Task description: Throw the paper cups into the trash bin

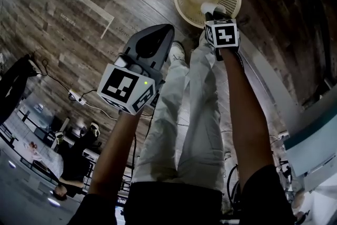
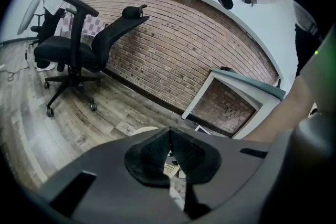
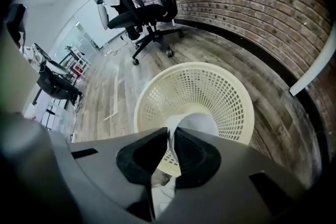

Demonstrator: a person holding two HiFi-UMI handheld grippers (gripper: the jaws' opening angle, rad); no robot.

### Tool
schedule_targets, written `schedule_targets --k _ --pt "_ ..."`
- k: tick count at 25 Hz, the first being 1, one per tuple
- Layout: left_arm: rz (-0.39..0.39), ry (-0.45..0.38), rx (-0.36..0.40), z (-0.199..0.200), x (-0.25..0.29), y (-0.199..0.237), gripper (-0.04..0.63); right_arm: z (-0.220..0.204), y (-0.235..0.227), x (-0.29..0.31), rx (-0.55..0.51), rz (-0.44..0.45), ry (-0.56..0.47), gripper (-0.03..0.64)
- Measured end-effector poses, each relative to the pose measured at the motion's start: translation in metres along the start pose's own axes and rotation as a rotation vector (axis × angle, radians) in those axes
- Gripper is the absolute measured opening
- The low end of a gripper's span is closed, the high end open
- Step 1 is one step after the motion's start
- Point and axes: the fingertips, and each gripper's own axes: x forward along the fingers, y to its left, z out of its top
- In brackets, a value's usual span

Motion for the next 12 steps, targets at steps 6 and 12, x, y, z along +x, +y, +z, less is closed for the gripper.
schedule_targets --k 6,12 --pt "-0.006 -0.004 -0.009 0.0035 0.0024 0.0025 0.003 0.0044 0.0001 -0.0012 0.026 0.010 -0.009 0.080" --pt "-0.011 -0.007 -0.005 0.0012 0.0031 -0.0026 0.003 -0.0037 0.0018 -0.0066 0.043 0.021 -0.010 0.080"
